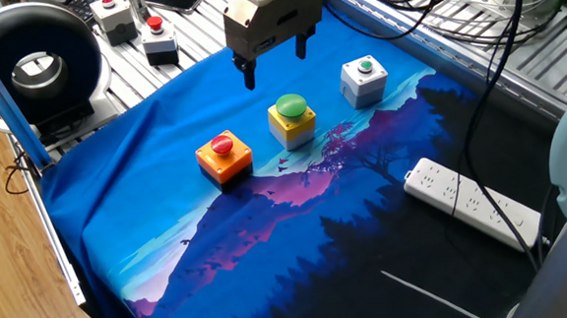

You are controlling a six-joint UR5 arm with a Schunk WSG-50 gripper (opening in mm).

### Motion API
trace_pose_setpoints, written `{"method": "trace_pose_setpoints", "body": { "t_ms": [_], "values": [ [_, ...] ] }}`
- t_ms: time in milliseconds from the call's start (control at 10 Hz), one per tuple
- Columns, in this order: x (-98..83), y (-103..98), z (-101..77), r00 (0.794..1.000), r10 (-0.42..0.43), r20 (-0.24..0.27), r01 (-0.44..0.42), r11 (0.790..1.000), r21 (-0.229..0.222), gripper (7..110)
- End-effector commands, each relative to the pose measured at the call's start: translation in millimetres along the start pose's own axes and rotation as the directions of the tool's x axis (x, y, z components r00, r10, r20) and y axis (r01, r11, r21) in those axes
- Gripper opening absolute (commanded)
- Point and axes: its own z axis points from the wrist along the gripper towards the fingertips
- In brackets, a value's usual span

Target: Press three buttons from left to right in sequence

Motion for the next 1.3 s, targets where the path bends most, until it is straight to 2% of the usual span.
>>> {"method": "trace_pose_setpoints", "body": {
  "t_ms": [0, 300, 400, 1100, 1200],
  "values": [
    [0.5, -4, -1.3, 0.998, 0.067, -0.014, -0.067, 0.997, 0.040, 88],
    [-1.1, -6, -0.7, 0.997, 0.079, -0.009, -0.078, 0.996, 0.053, 88],
    [-0.9, -7, -0.7, 0.997, 0.081, -0.010, -0.080, 0.995, 0.055, 7],
    [-2.1, -9, -2.1, 0.999, 0.050, -0.013, -0.048, 0.995, 0.087, 7],
    [-4.3, -16, -3.4, 1.000, 0.016, -0.008, -0.015, 0.993, 0.117, 7]
  ]
}}
